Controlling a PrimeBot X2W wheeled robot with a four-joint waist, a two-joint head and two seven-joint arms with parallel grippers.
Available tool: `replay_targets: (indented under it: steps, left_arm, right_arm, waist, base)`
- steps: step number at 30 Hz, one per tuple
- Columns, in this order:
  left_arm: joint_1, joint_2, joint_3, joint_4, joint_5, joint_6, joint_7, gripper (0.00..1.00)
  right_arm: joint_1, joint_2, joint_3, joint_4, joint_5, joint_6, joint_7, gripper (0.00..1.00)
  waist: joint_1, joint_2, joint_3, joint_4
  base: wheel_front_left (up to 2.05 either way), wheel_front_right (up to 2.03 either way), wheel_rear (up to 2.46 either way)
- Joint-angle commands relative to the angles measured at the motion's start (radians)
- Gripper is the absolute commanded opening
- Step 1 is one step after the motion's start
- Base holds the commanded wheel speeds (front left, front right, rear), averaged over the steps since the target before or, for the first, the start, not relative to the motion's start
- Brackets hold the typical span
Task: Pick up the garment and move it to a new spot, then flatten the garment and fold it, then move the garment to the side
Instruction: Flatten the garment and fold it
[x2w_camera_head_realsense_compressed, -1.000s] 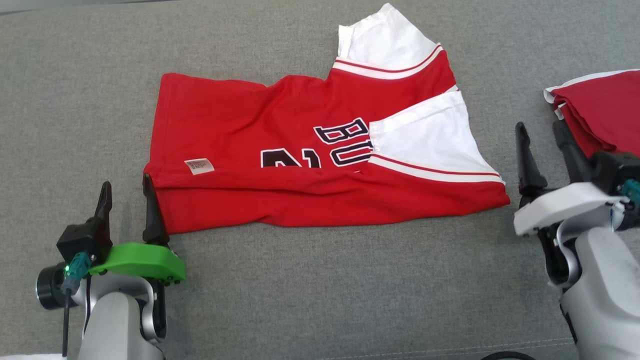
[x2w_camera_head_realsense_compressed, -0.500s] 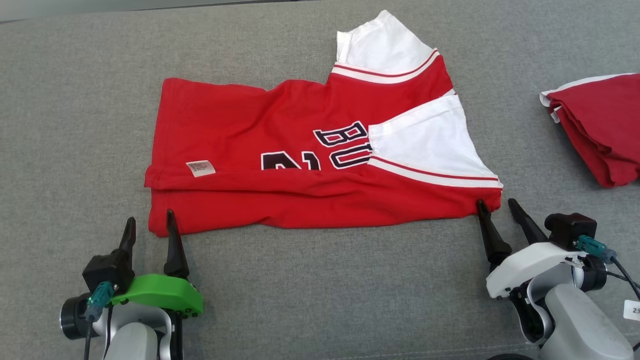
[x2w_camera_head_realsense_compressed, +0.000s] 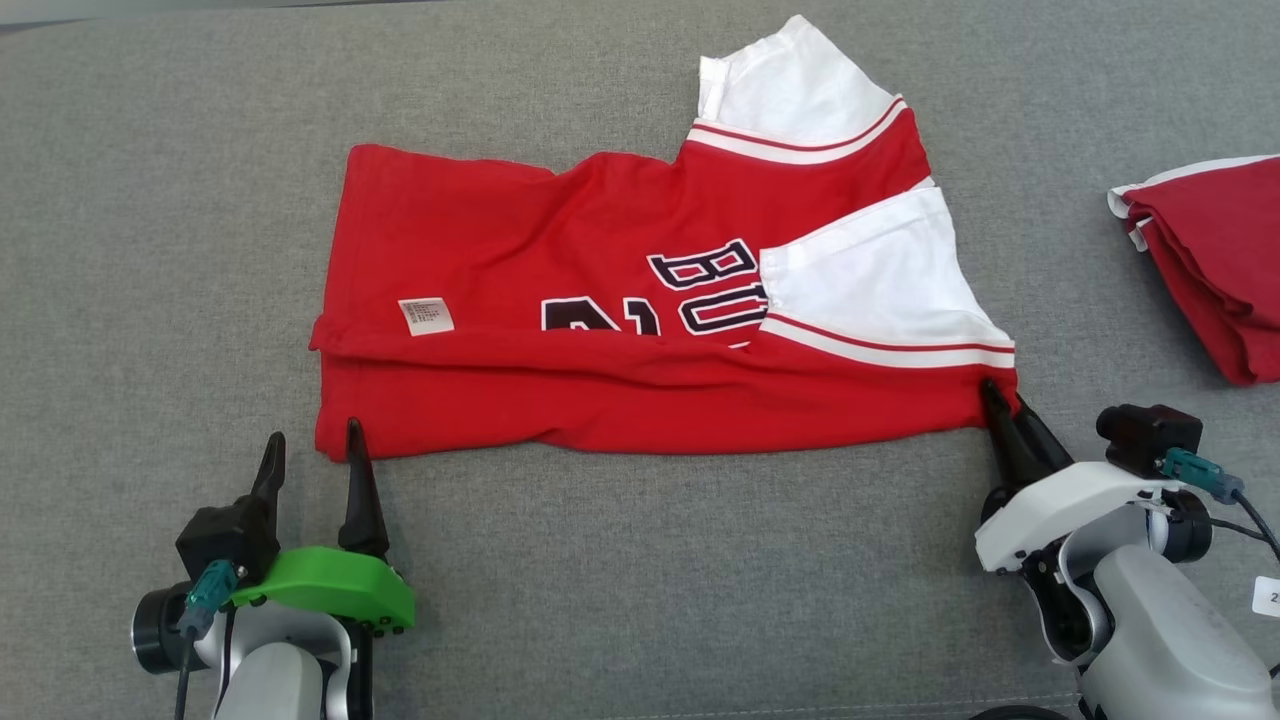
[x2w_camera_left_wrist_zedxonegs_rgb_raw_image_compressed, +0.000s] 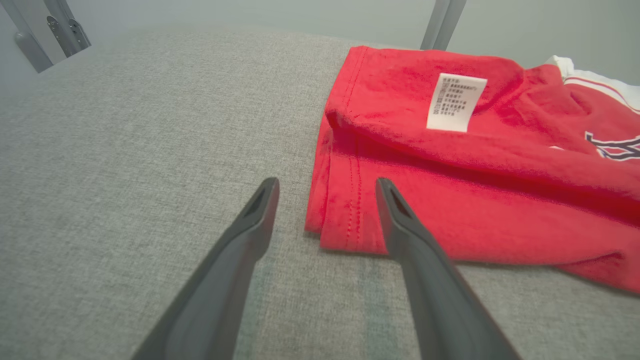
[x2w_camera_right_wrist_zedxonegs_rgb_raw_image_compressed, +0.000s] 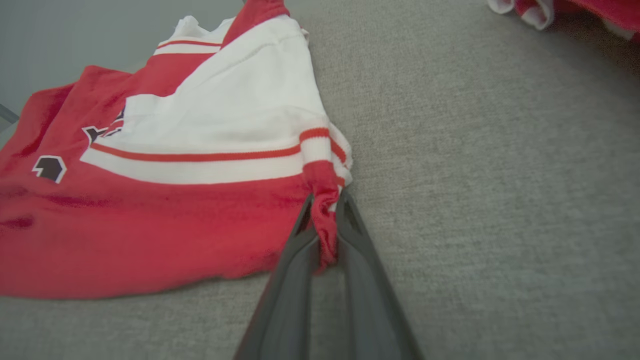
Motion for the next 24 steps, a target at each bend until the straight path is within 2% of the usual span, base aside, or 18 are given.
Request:
replay_targets:
  steps: [1, 8, 17, 18, 20, 23, 24]
  left_arm:
    - [-0.011, 0.006, 0.0, 0.006, -0.008, -0.004, 0.0, 1.0]
    - [-0.045, 0.006, -0.003, 0.075, -0.028, -0.033, 0.0, 1.0]
    - [-0.089, 0.006, 0.019, 0.13, -0.039, -0.032, 0.0, 1.0]
    - [-0.09, 0.006, 0.02, 0.136, -0.043, -0.032, 0.0, 0.89]
    - [-0.091, 0.006, 0.02, 0.145, -0.045, -0.037, 0.0, 0.48]
    - [-0.099, 0.006, 0.025, 0.149, -0.04, -0.045, 0.0, 0.2]
    - [-0.1, 0.006, 0.025, 0.15, -0.035, -0.048, 0.0, 0.0]
  right_arm:
    - [0.01, -0.01, -0.008, -0.006, 0.007, -0.002, 0.002, 0.0]
    - [0.012, -0.014, -0.017, -0.095, 0.012, -0.002, 0.001, 0.0]
    - [0.019, -0.019, 0.009, -0.123, 0.015, -0.002, 0.001, 0.0]
    - [0.019, -0.019, 0.011, -0.123, 0.016, -0.002, 0.001, 0.0]
    - [0.017, -0.019, 0.013, -0.124, 0.016, -0.002, 0.001, 0.0]
    - [0.015, -0.021, 0.013, -0.123, 0.019, -0.002, 0.001, 0.0]
    - [0.015, -0.022, 0.012, -0.123, 0.02, -0.002, 0.001, 0.0]
  waist:
    - [0.0, 0.0, -0.001, -0.001]
    - [0.0, 0.0, 0.012, -0.017]
    - [0.0, 0.0, 0.03, -0.026]
    - [0.0, 0.0, 0.031, -0.027]
    - [0.0, 0.0, 0.033, -0.027]
    - [0.0, 0.0, 0.034, -0.026]
    - [0.0, 0.0, 0.034, -0.026]
  base:
    - [0.0, 0.0, 0.0]
    - [0.0, 0.0, 0.0]
    - [0.0, 0.0, 0.0]
    - [0.0, 0.0, 0.0]
    - [0.0, 0.0, 0.0]
    - [0.0, 0.0, 0.0]
    - [0.0, 0.0, 0.0]
